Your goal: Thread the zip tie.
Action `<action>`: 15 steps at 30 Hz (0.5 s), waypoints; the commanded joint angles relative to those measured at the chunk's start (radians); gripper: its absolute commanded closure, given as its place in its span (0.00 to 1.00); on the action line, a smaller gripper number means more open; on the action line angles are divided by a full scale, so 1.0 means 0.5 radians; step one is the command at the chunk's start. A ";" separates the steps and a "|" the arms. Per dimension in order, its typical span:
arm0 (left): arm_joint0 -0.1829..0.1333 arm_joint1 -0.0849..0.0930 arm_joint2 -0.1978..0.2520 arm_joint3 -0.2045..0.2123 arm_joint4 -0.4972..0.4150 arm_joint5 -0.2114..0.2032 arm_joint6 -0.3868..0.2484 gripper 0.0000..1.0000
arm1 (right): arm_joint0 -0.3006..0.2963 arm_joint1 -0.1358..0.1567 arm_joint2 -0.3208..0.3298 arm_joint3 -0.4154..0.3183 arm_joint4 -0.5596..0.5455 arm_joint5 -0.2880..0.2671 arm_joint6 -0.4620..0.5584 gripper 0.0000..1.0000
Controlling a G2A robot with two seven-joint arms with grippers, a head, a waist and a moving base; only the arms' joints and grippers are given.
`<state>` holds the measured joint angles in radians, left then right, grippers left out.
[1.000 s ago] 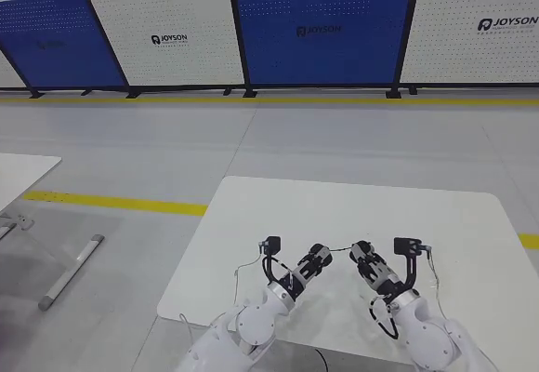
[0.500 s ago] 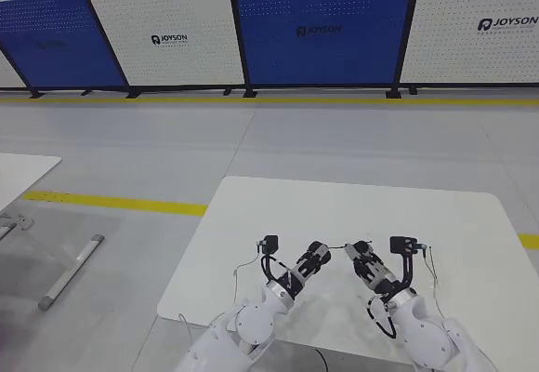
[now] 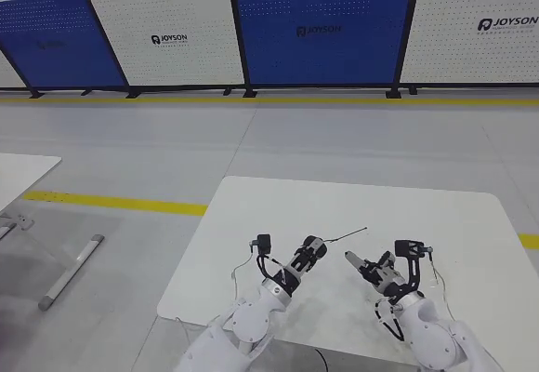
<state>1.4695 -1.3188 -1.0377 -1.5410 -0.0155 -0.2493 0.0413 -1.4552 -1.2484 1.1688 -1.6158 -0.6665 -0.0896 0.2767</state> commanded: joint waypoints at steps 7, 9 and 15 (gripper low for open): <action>0.002 -0.001 0.006 -0.006 -0.059 -0.015 -0.053 1.00 | 0.026 0.000 -0.024 0.044 -0.069 -0.033 0.006 0.00; 0.006 0.001 -0.004 -0.006 -0.091 -0.025 -0.090 1.00 | 0.044 -0.004 -0.050 0.066 -0.122 -0.016 -0.006 0.00; 0.011 0.005 -0.016 -0.008 -0.124 -0.028 -0.130 1.00 | 0.078 -0.008 -0.092 0.100 -0.308 0.091 -0.022 0.00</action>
<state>1.4748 -1.3163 -1.0457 -1.5453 -0.0780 -0.2637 -0.0243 -1.4154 -1.2523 1.1224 -1.5653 -0.8296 -0.0410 0.2651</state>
